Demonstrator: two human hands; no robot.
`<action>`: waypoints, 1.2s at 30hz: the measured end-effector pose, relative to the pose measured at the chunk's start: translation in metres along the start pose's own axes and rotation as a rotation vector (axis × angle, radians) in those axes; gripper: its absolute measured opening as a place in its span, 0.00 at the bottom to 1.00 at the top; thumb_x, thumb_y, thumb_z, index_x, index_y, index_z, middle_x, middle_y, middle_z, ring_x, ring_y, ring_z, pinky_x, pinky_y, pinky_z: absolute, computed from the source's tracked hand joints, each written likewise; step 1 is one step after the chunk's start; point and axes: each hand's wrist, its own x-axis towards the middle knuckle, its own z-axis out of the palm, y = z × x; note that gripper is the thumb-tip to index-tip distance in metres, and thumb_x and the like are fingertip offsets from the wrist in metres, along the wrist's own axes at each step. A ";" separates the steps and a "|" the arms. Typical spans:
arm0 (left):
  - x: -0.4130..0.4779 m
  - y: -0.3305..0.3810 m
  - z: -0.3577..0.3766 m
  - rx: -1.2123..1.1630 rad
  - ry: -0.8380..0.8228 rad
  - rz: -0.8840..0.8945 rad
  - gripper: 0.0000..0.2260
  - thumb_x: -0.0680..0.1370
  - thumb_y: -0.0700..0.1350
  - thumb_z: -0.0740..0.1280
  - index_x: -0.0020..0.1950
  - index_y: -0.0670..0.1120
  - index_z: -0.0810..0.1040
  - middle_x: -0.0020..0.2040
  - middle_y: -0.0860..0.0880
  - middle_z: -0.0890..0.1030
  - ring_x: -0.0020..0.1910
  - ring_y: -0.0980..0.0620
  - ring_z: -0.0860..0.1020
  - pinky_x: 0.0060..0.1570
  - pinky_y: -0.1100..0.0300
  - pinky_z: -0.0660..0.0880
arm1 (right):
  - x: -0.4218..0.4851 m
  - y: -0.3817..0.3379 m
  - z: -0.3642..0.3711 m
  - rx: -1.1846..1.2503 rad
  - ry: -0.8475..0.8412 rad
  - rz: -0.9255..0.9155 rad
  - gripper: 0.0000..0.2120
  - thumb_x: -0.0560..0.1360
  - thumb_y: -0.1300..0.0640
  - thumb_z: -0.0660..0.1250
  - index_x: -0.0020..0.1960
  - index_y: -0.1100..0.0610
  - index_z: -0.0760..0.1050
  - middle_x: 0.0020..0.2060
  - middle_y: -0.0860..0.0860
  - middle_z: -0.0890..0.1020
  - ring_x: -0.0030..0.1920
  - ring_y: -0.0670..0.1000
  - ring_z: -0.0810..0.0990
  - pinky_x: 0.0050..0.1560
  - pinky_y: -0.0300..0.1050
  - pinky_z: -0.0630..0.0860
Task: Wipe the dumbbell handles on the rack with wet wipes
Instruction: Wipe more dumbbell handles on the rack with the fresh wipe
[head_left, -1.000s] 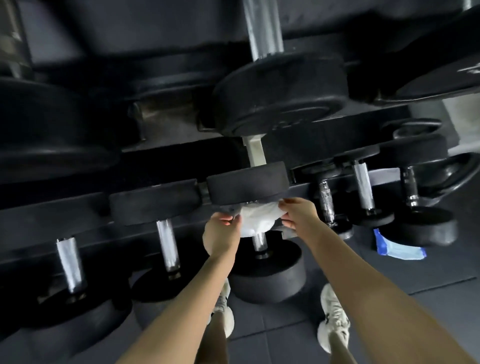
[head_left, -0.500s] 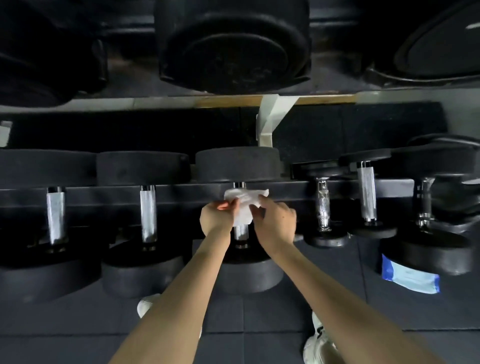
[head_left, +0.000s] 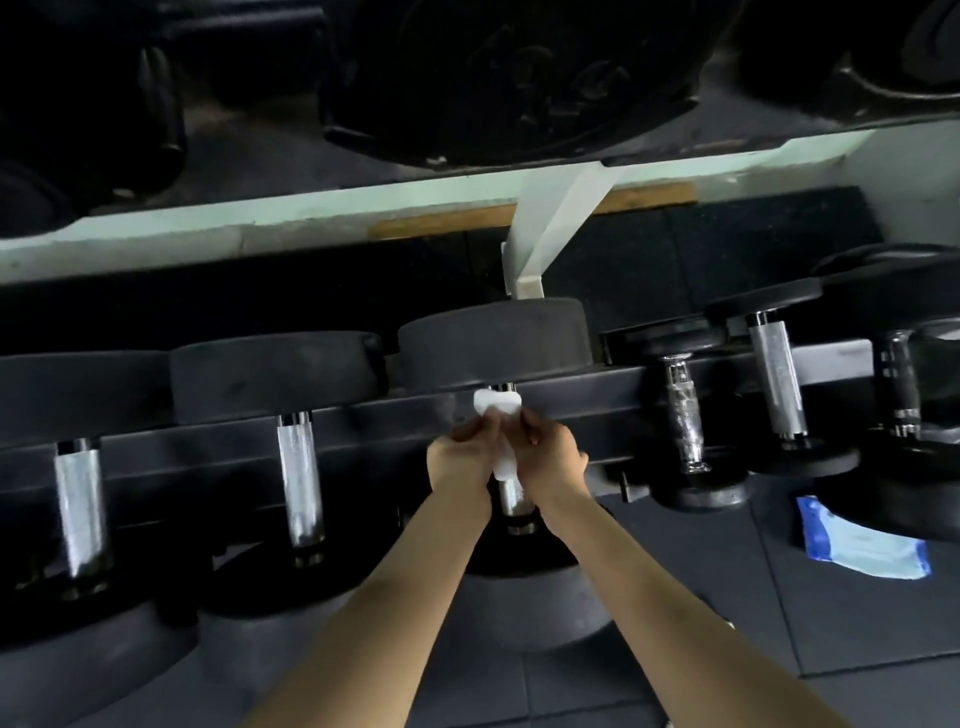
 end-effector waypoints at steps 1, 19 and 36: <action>0.002 0.002 0.000 -0.040 -0.013 0.000 0.08 0.74 0.49 0.71 0.39 0.45 0.81 0.39 0.45 0.83 0.42 0.44 0.82 0.52 0.50 0.79 | 0.002 -0.004 -0.001 0.049 0.006 0.008 0.15 0.78 0.44 0.59 0.45 0.55 0.76 0.43 0.51 0.84 0.52 0.54 0.77 0.56 0.47 0.61; -0.002 0.003 -0.013 -0.070 -0.124 0.014 0.11 0.74 0.45 0.70 0.52 0.40 0.79 0.46 0.44 0.82 0.39 0.50 0.81 0.30 0.65 0.77 | 0.016 -0.012 -0.016 0.131 -0.047 -0.051 0.13 0.67 0.43 0.71 0.30 0.49 0.77 0.23 0.44 0.75 0.36 0.49 0.72 0.50 0.53 0.69; 0.008 -0.004 -0.017 0.035 -0.199 0.158 0.11 0.73 0.45 0.71 0.54 0.43 0.80 0.43 0.48 0.83 0.46 0.51 0.82 0.54 0.52 0.78 | 0.015 0.000 -0.022 0.499 -0.208 -0.123 0.12 0.71 0.61 0.73 0.51 0.66 0.81 0.51 0.63 0.83 0.46 0.48 0.78 0.52 0.45 0.77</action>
